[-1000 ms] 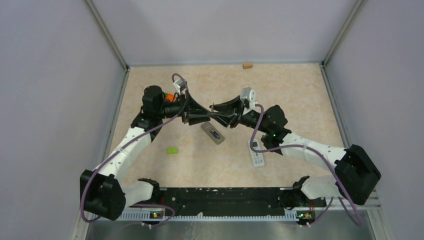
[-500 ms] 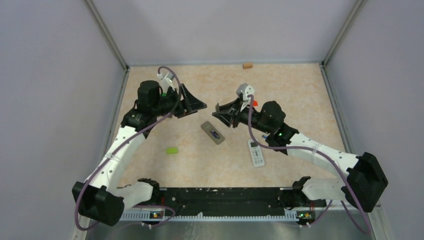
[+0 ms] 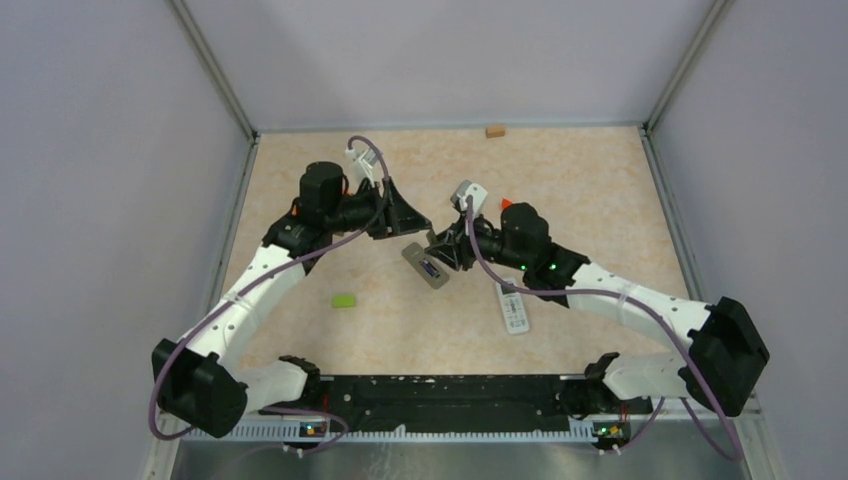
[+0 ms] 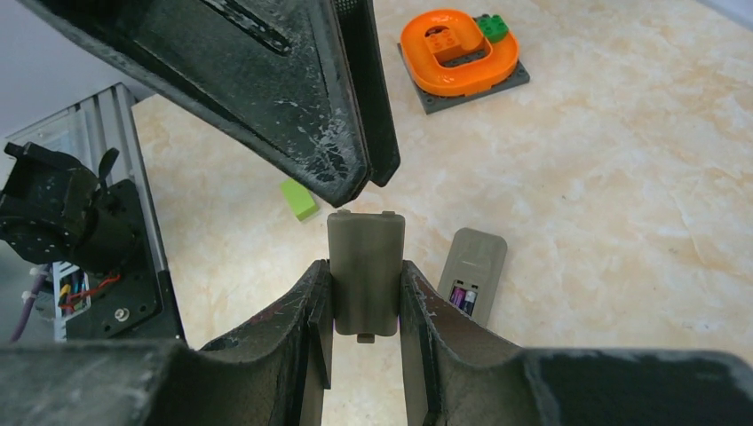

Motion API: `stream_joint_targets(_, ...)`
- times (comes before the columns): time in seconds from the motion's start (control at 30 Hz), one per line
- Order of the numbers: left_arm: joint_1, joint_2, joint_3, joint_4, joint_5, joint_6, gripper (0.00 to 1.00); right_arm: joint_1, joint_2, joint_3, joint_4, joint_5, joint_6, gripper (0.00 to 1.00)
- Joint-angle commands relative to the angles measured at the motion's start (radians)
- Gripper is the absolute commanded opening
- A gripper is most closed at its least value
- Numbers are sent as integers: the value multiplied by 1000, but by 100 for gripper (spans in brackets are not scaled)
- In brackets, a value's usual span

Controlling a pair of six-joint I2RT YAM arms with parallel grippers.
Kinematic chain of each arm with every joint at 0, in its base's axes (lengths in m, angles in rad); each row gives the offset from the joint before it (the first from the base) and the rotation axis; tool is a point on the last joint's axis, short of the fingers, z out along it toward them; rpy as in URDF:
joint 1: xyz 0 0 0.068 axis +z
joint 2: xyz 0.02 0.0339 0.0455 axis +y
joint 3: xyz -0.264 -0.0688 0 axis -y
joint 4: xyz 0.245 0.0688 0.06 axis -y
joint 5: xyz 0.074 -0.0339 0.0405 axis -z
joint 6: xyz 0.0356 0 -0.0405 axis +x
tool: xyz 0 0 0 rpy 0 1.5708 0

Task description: Load the batteries into the remote control

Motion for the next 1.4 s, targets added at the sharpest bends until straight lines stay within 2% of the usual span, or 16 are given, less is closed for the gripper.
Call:
stream_joint_targets(0.0,-21,8,1,16,23,40,52,17,21,78,-47,11,-20,23)
stream_joint_targets(0.1,-33,31,1,-10,49,42,41,19,34,99,-63,18,-19,24)
stream_joint_targets(0.5,-41,61,7,-59,36,59,21,22,81,134,-92,4,-6,24)
stream_joint_targets(0.8,-41,87,34,-113,20,116,0,22,106,158,-117,11,34,25)
stream_joint_targets(0.87,-41,91,37,-115,13,121,0,23,107,159,-123,16,50,32)
stream_joint_targets(0.93,-40,92,40,-115,-4,126,0,22,111,171,-162,47,85,55)
stream_joint_targets(0.97,-40,94,42,-115,-20,136,0,21,111,180,-189,60,97,63)
stream_joint_targets(1.03,-36,104,48,-118,-42,147,0,13,98,185,-237,55,119,70)
stream_joint_targets(1.17,-16,128,56,-98,-38,149,0,-45,-8,116,-226,-14,302,73)
stream_joint_targets(1.27,5,137,47,-55,-1,123,0,-118,-114,1,-135,8,593,72)
stream_joint_targets(1.37,23,128,14,29,51,64,0,-136,-215,-160,58,55,868,69)
